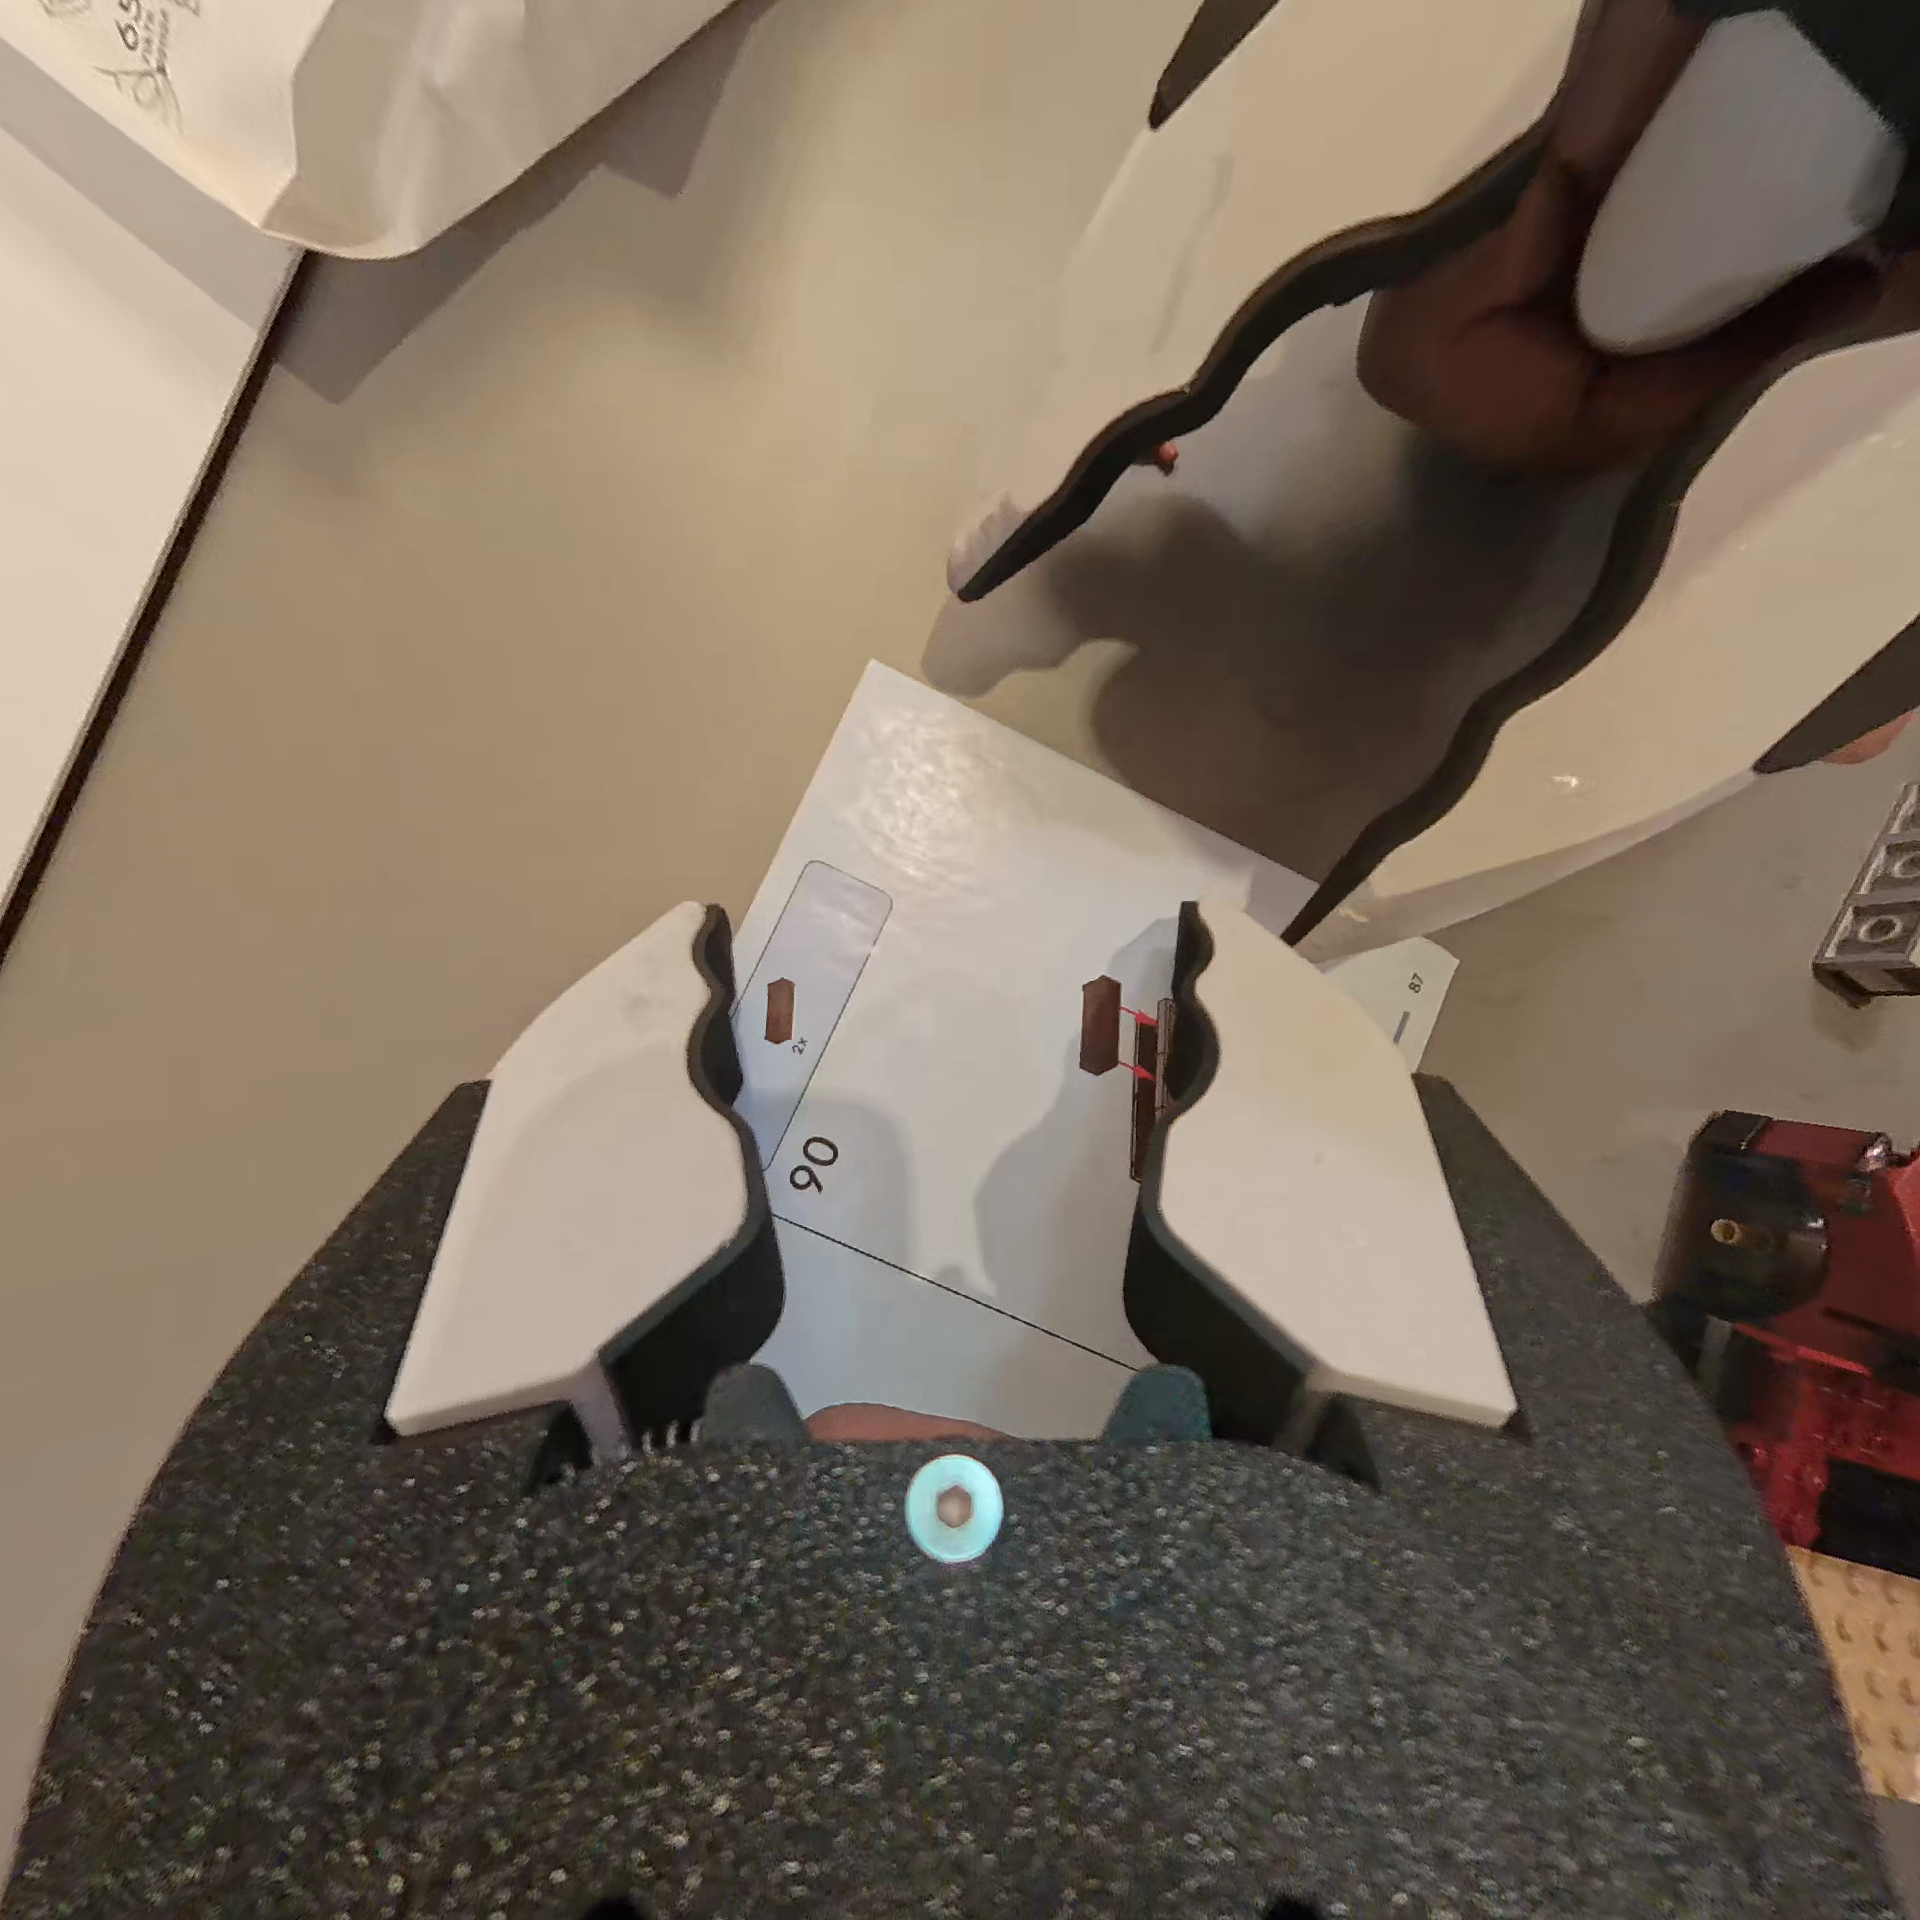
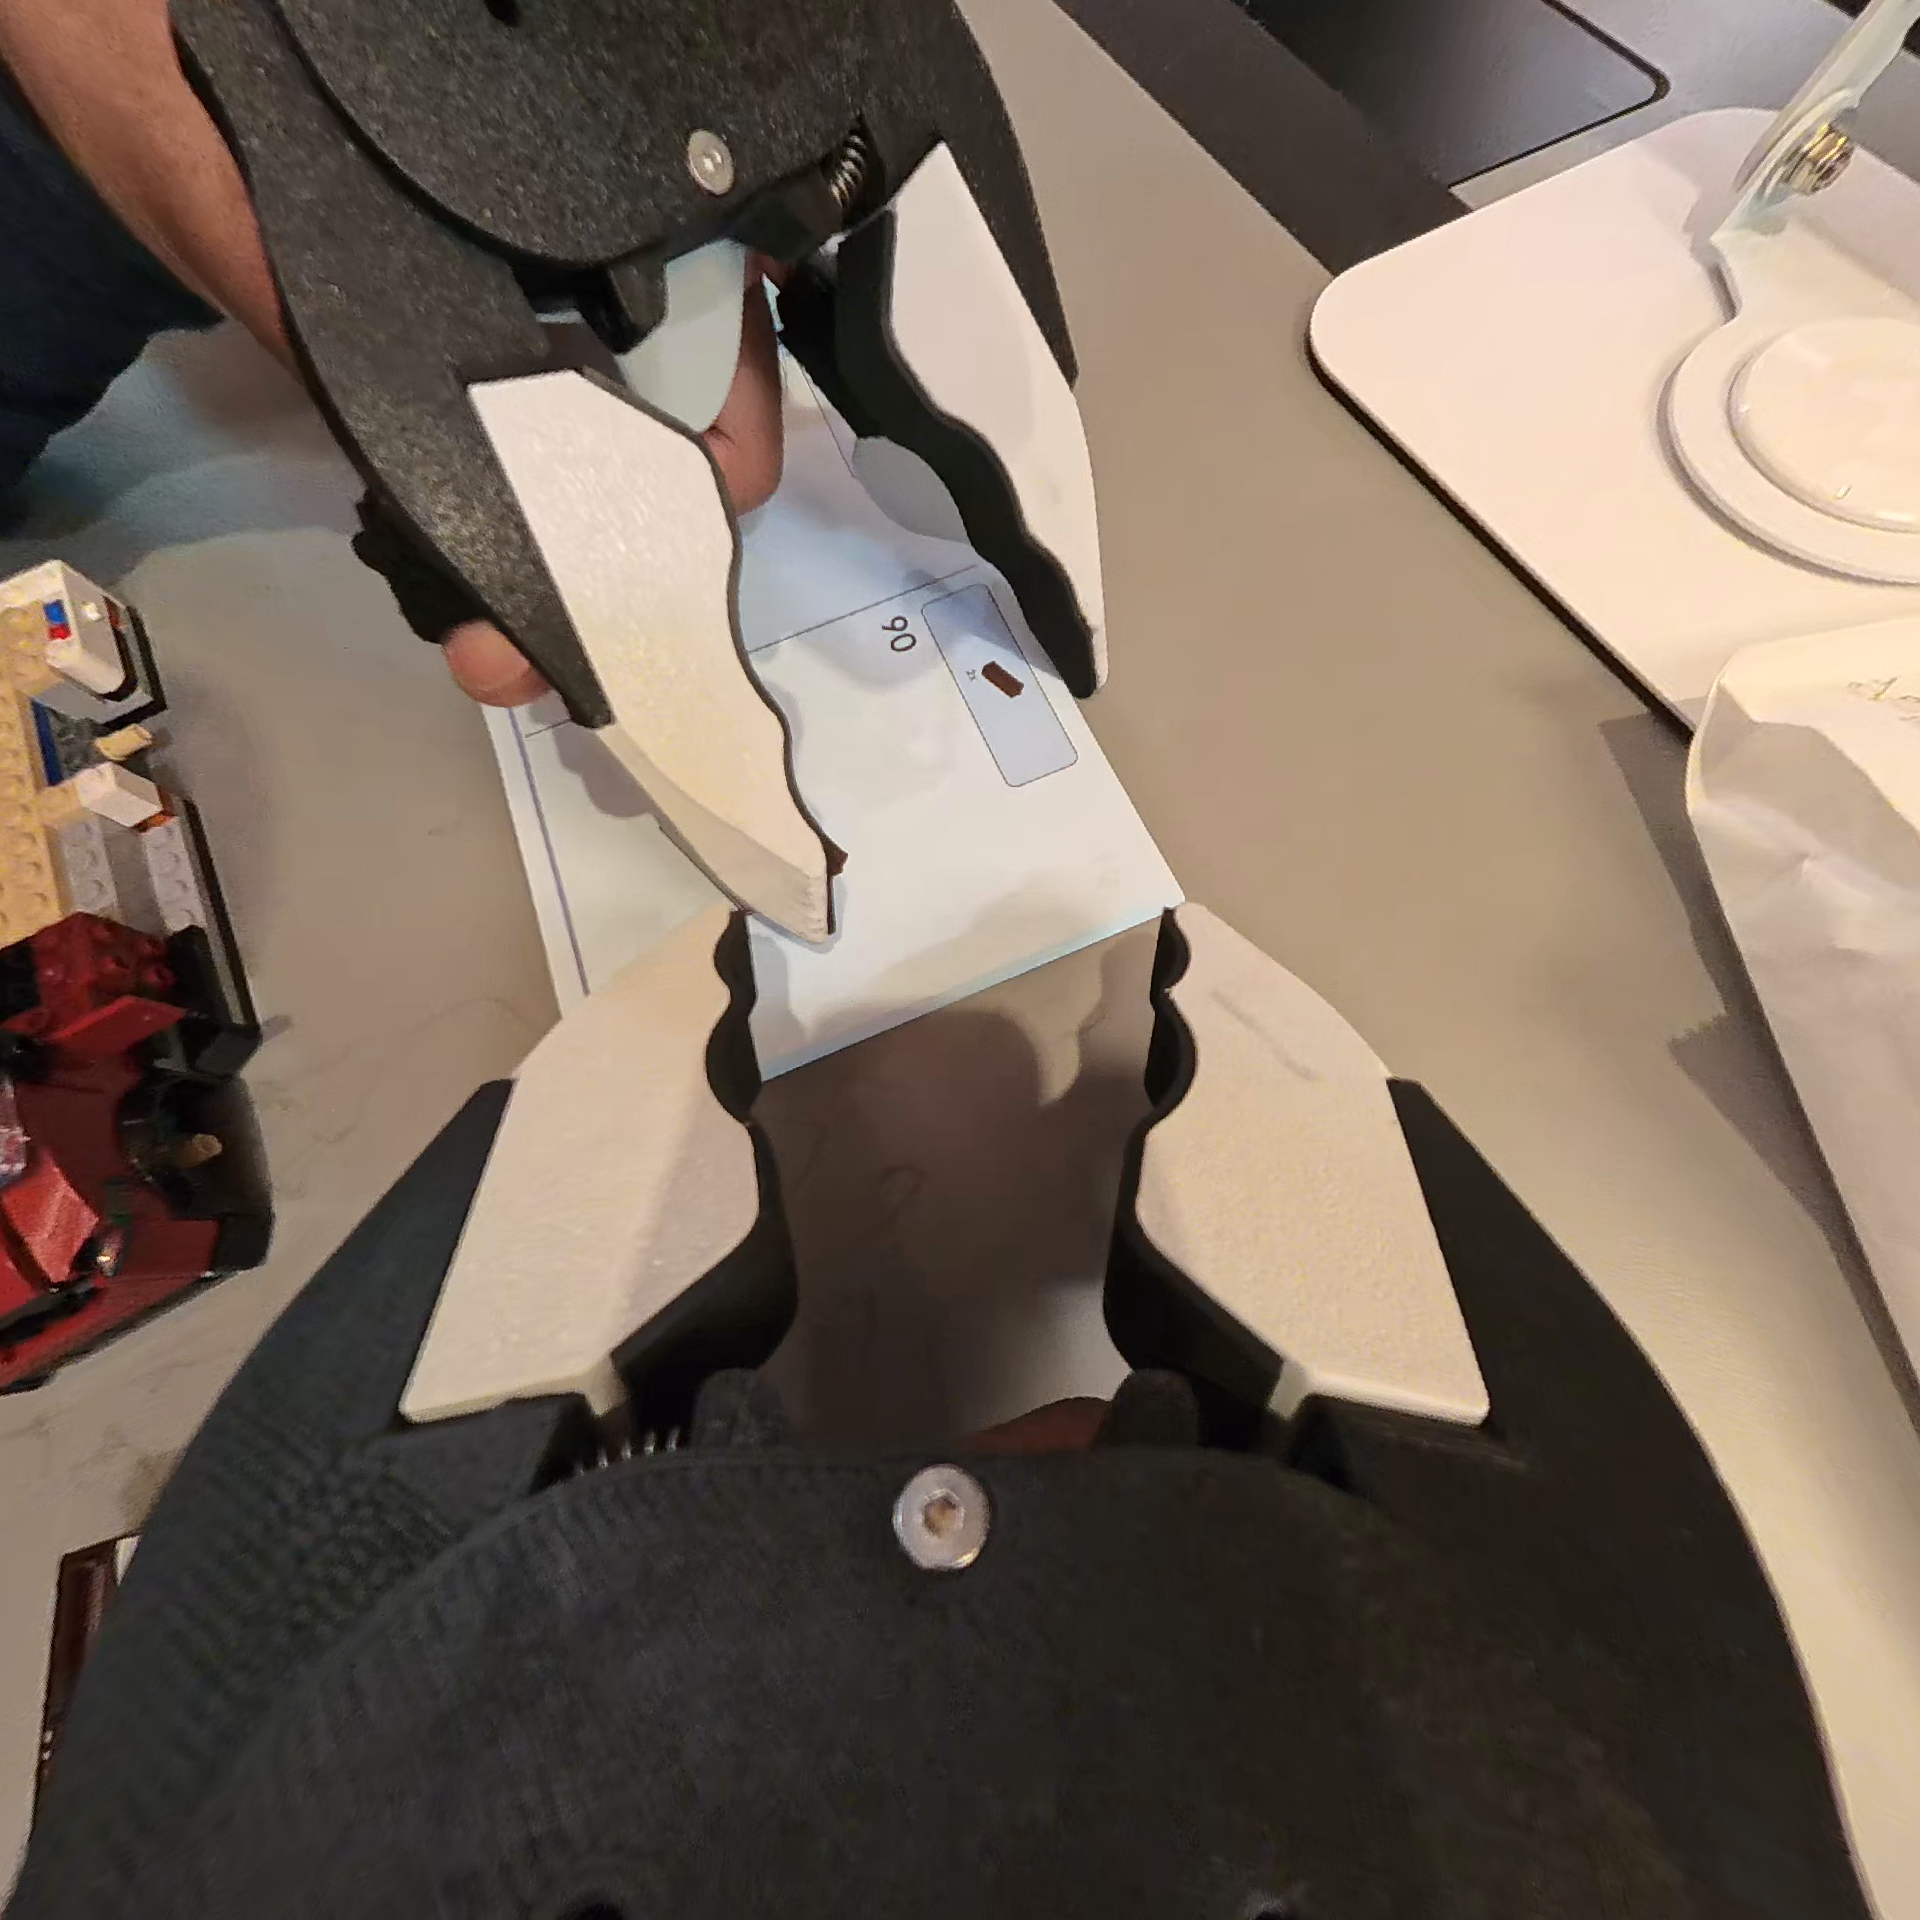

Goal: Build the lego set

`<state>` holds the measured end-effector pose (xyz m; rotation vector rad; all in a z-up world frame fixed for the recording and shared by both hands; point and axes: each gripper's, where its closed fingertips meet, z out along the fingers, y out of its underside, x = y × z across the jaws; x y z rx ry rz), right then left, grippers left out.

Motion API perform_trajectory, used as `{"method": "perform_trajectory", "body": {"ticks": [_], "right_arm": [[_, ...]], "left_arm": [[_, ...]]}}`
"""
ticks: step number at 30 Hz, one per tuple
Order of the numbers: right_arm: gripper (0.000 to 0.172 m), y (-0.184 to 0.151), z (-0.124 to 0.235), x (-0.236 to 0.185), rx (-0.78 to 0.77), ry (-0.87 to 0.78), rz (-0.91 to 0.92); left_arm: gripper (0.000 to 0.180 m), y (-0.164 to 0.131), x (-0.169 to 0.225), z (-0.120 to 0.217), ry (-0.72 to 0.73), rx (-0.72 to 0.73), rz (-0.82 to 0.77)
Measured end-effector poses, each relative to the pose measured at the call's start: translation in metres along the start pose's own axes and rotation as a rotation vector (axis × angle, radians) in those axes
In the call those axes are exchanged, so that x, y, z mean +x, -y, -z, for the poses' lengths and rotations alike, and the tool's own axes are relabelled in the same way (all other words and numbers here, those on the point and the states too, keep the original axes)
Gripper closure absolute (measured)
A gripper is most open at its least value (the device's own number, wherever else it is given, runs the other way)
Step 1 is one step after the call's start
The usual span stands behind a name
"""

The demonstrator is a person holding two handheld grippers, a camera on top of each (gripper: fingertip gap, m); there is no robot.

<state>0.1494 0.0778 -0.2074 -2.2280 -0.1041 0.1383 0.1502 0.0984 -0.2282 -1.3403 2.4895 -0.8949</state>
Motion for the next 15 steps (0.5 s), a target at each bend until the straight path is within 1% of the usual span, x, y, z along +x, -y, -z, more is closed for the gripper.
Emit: {"method": "perform_trajectory", "body": {"ticks": [15], "right_arm": [[0.098, -0.001, -0.001, 0.001, -0.007, 0.004, -0.015]], "left_arm": [[0.106, 0.002, 0.004, 0.012, 0.008, 0.004, -0.048]]}}
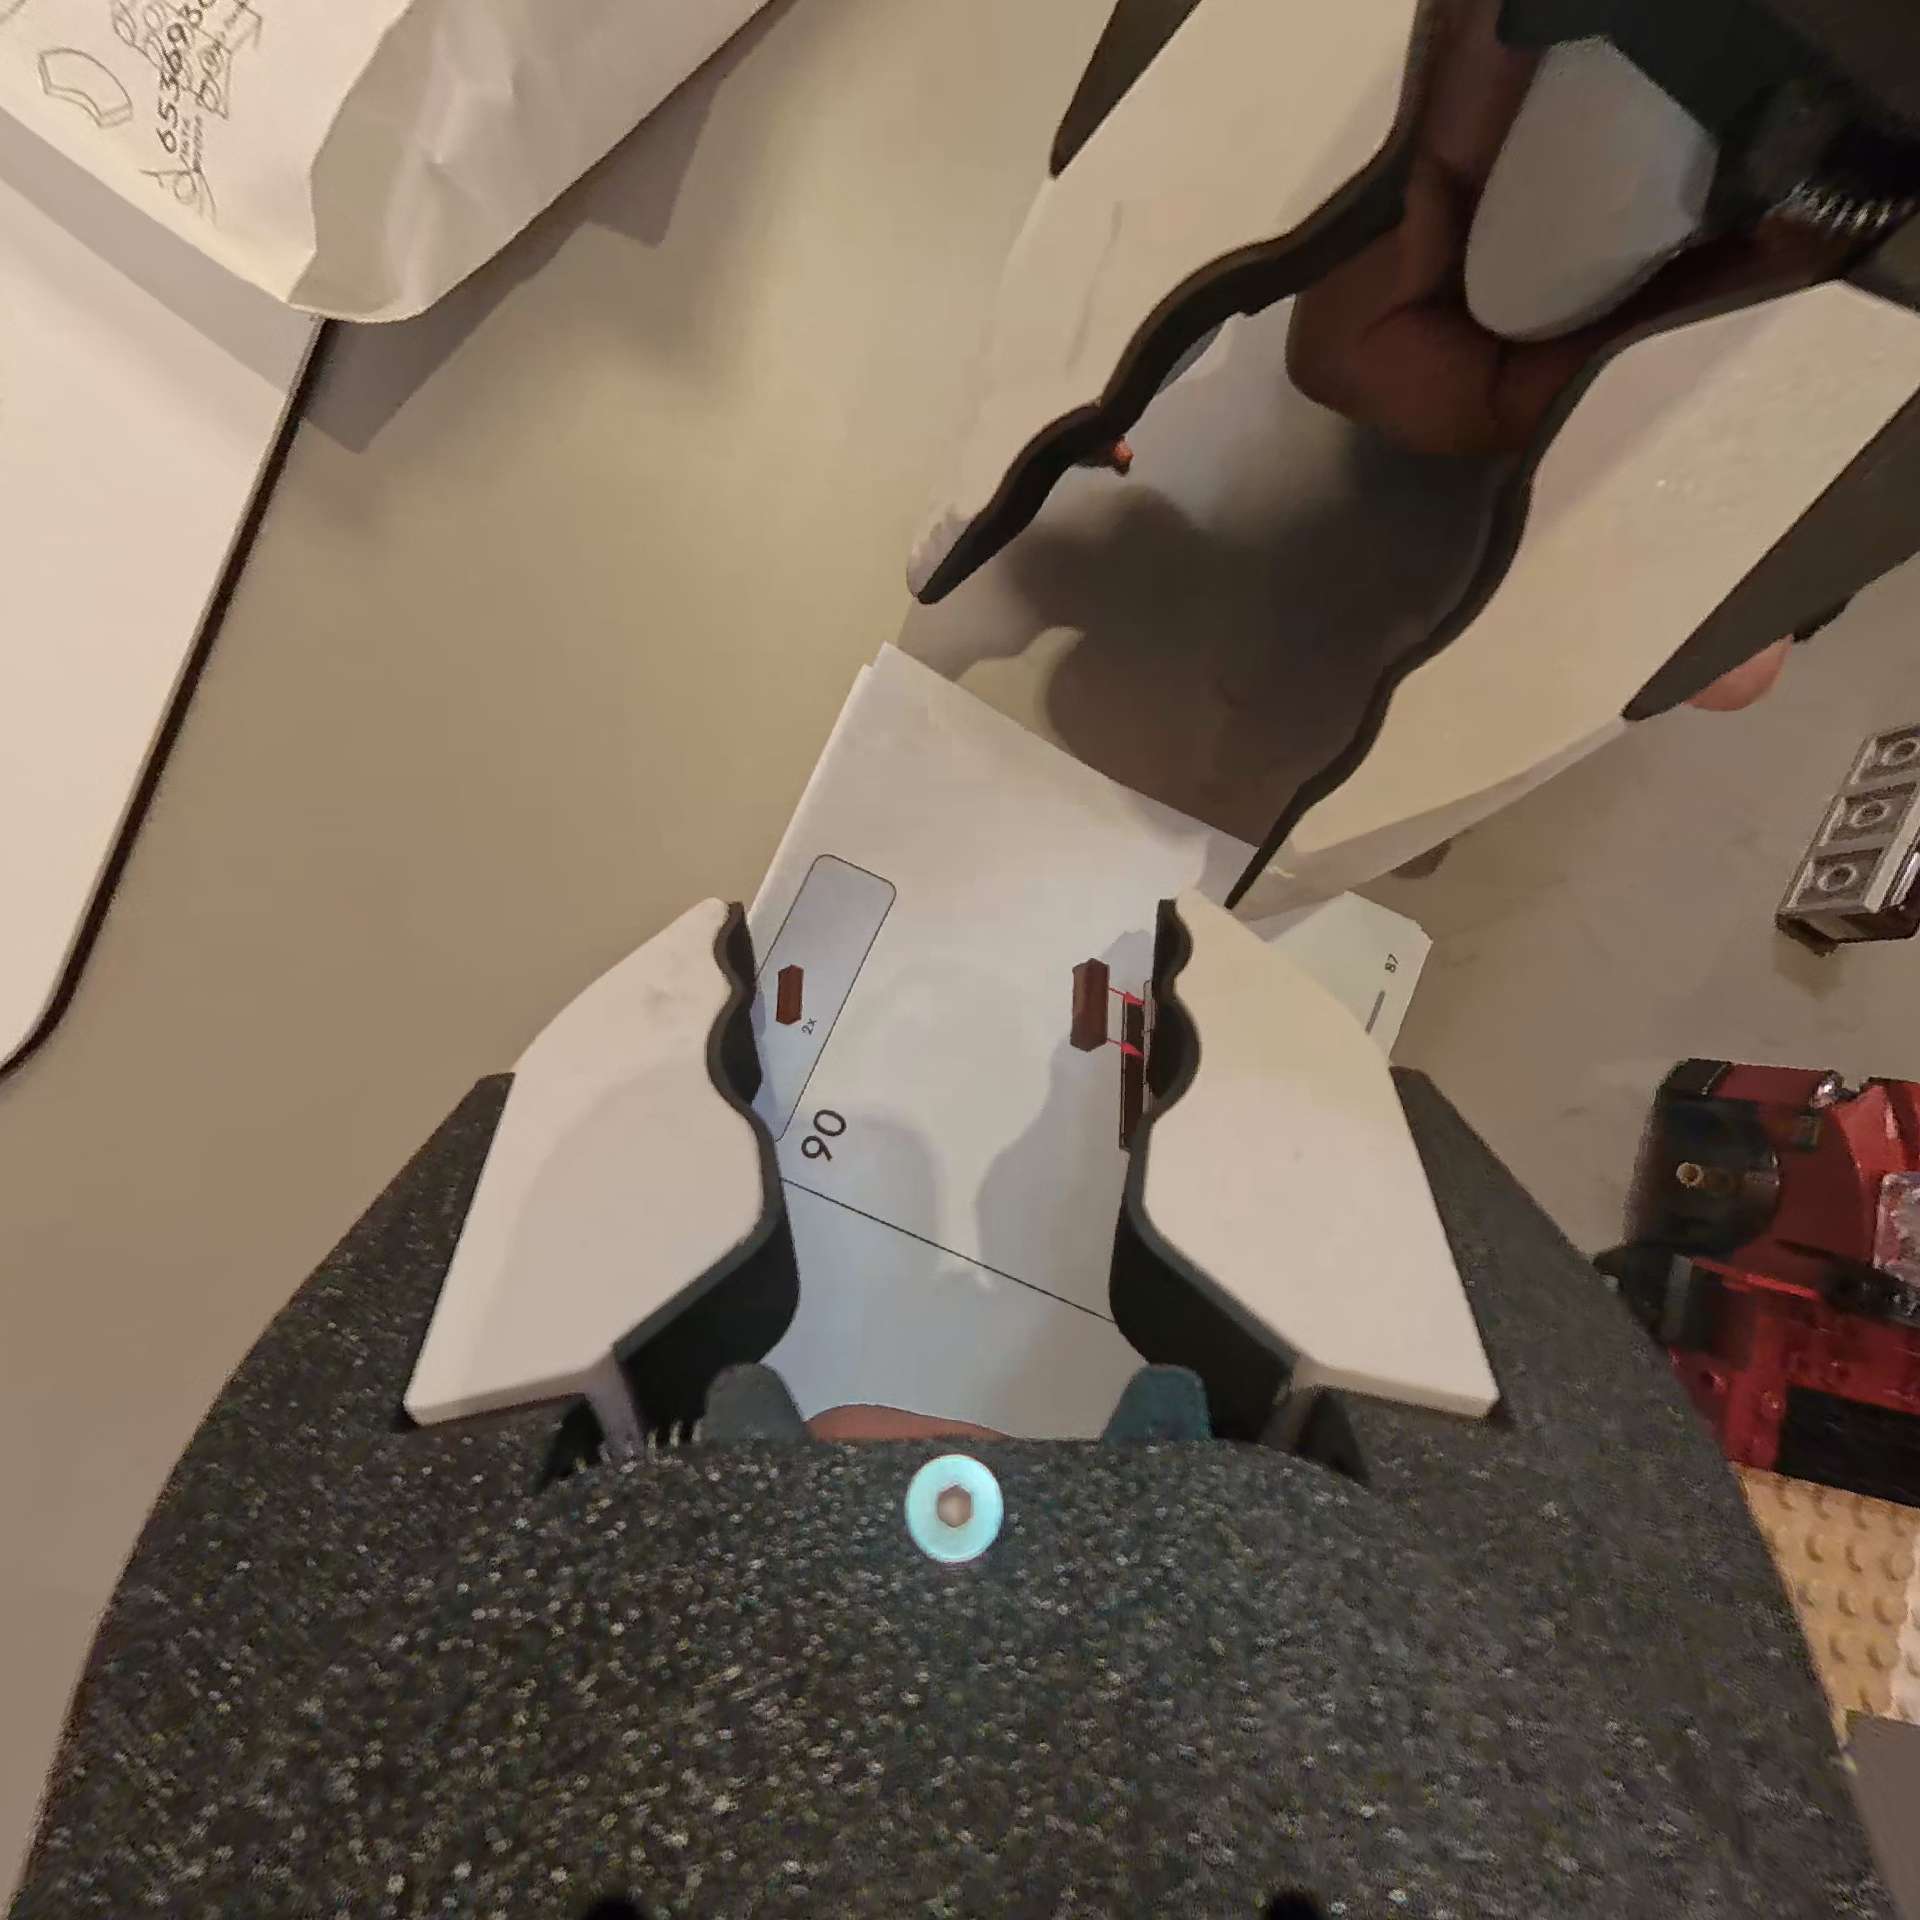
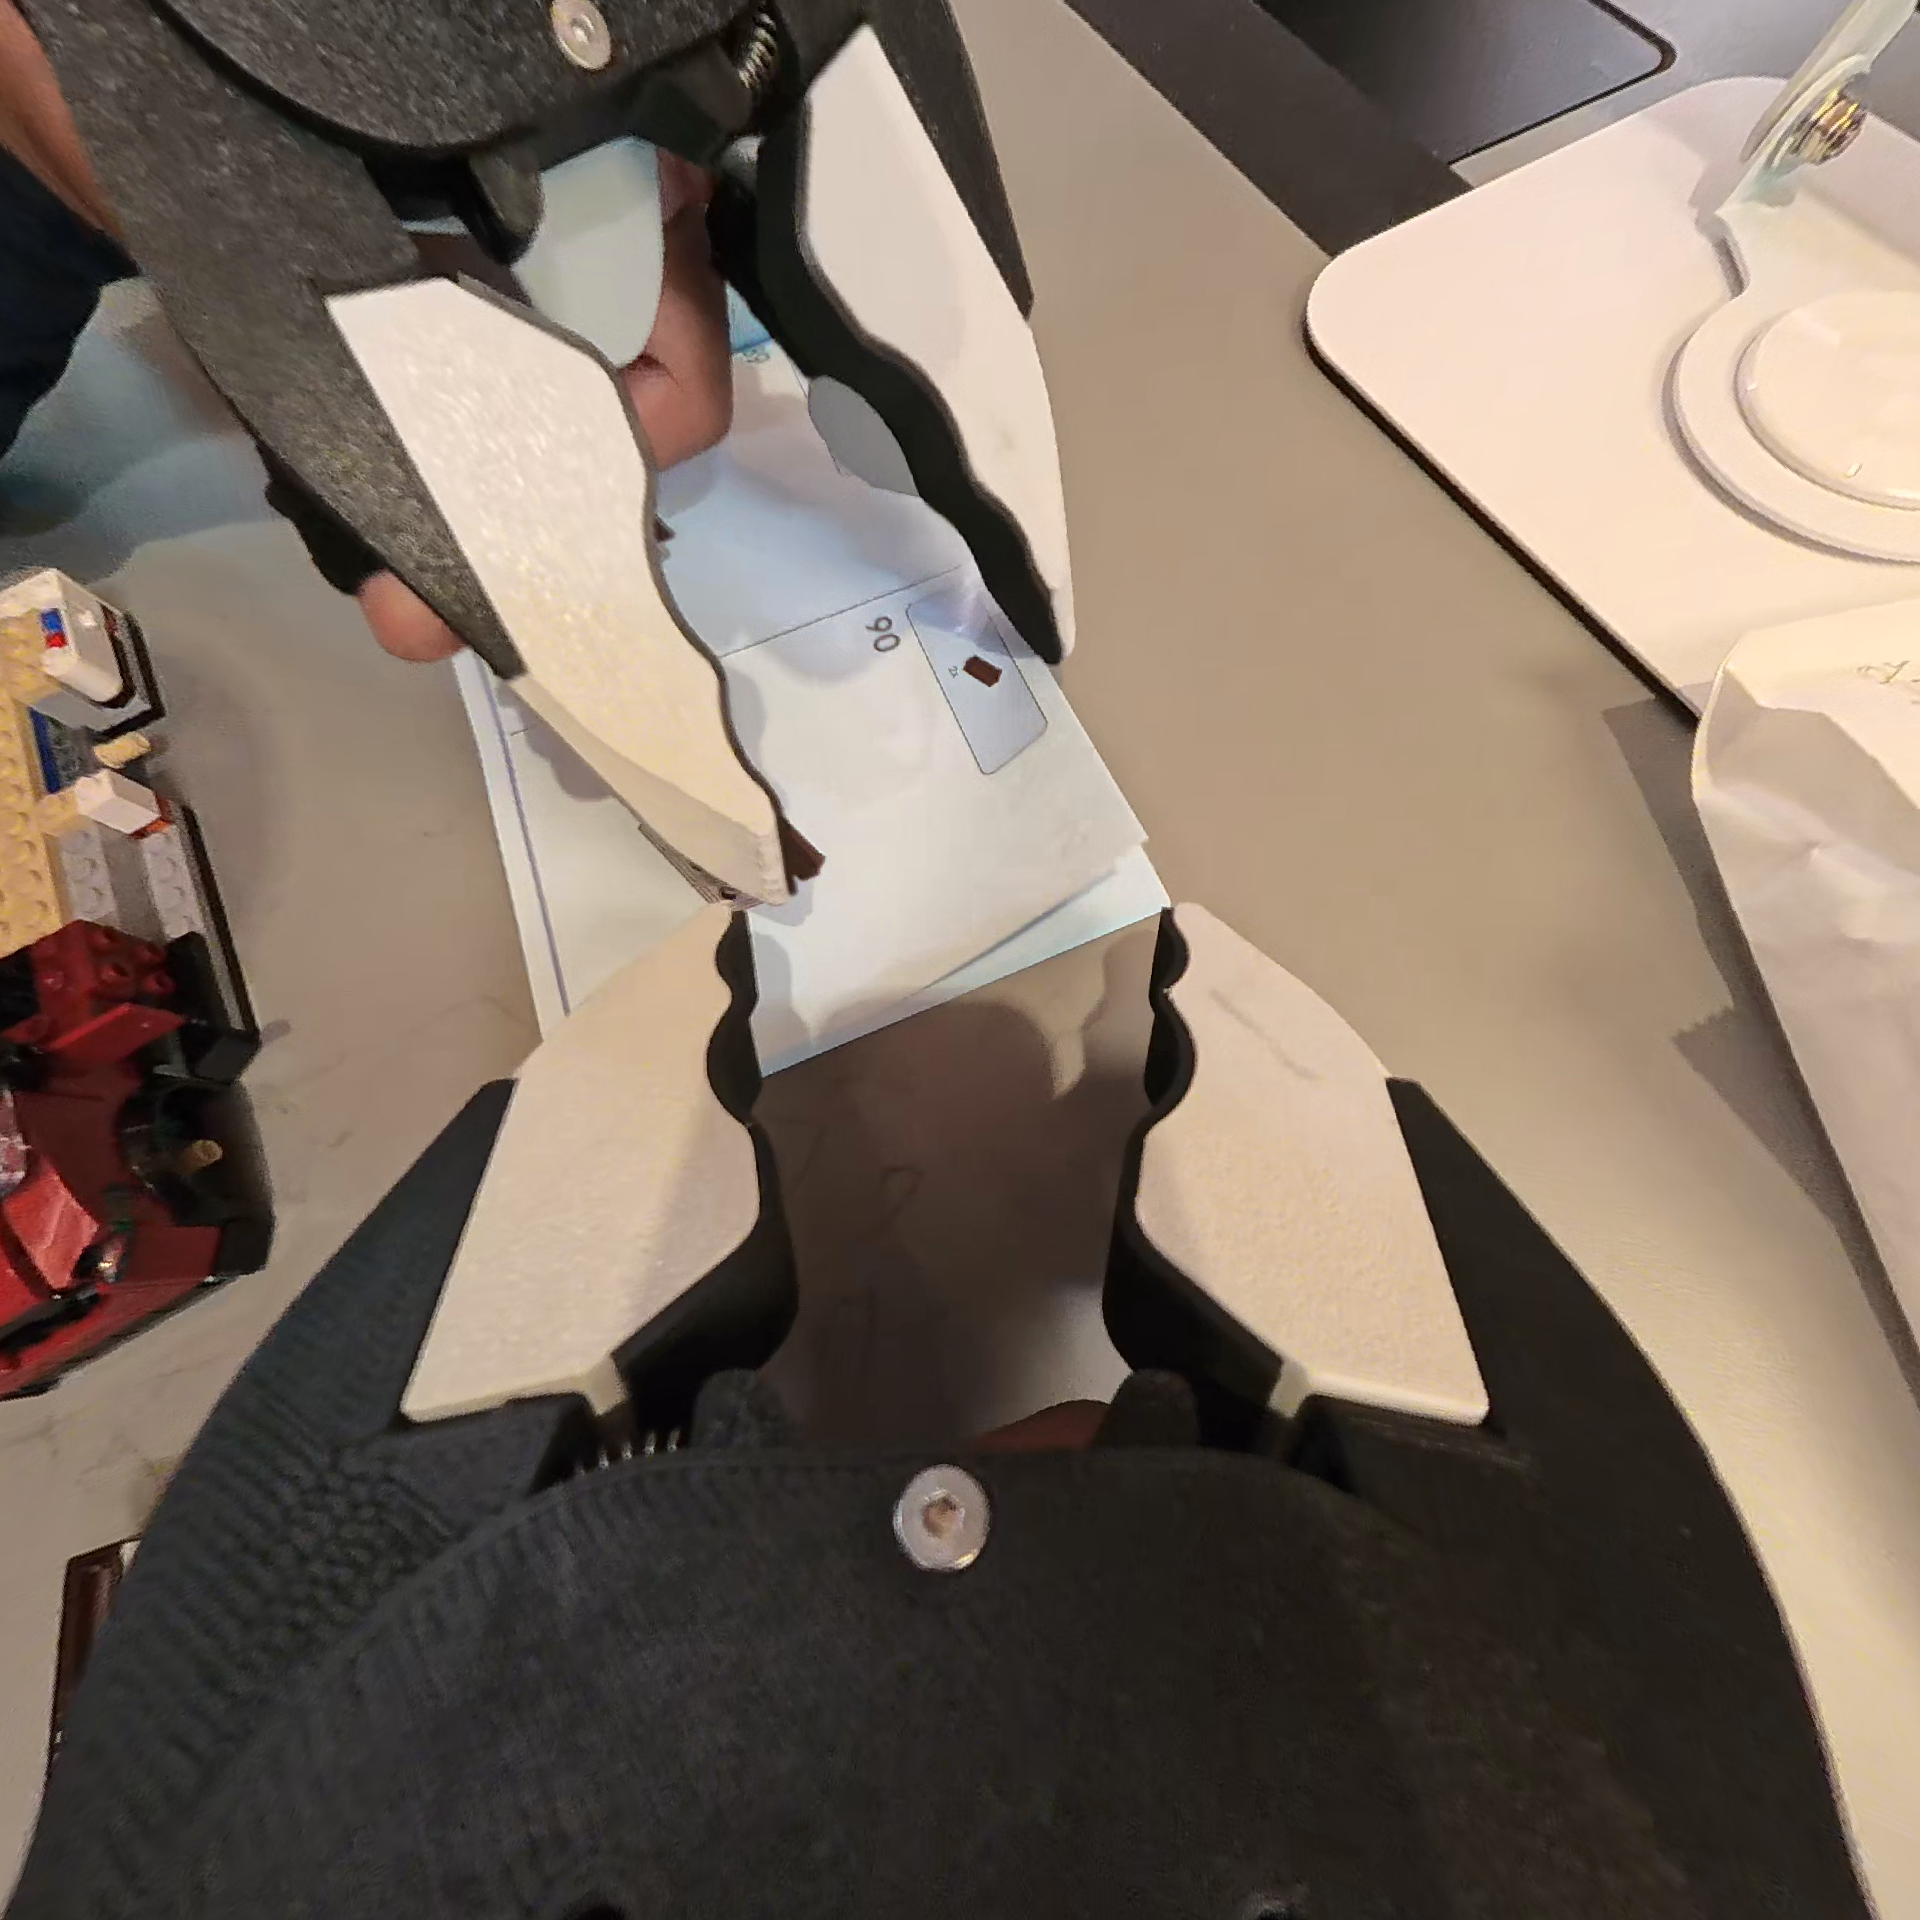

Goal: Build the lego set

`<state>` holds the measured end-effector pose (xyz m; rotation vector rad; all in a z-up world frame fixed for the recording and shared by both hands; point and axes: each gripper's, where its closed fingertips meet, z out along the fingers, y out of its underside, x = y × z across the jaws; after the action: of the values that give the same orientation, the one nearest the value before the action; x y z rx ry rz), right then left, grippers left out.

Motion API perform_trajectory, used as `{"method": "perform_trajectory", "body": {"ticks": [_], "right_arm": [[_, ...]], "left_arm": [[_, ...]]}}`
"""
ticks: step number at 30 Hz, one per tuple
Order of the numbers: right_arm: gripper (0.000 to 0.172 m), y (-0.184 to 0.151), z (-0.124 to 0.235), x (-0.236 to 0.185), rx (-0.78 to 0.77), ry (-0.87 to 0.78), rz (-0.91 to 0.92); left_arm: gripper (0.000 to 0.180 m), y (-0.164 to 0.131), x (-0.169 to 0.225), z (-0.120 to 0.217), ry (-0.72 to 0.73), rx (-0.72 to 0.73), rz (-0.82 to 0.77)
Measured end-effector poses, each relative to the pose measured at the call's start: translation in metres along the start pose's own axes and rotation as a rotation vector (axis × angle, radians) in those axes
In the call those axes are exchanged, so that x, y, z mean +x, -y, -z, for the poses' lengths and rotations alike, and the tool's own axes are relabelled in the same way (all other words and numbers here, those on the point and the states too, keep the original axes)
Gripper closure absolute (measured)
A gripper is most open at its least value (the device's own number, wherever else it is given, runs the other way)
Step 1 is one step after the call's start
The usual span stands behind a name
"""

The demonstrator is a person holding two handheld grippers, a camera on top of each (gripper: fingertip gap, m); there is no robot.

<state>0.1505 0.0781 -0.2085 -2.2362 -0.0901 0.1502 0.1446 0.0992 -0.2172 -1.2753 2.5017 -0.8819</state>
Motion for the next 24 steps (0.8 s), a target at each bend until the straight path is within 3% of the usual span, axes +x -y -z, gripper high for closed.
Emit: {"method": "perform_trajectory", "body": {"ticks": [15, 24], "right_arm": [[0.105, -0.001, -0.008, -0.027, -0.037, 0.079, 0.102], [0.105, 0.000, -0.009, -0.033, -0.031, 0.079, 0.116]], "left_arm": [[0.113, 0.002, -0.002, 0.014, -0.009, 0.030, -0.003], [0.111, 0.016, -0.005, 0.017, 0.066, 0.110, 0.069]]}}
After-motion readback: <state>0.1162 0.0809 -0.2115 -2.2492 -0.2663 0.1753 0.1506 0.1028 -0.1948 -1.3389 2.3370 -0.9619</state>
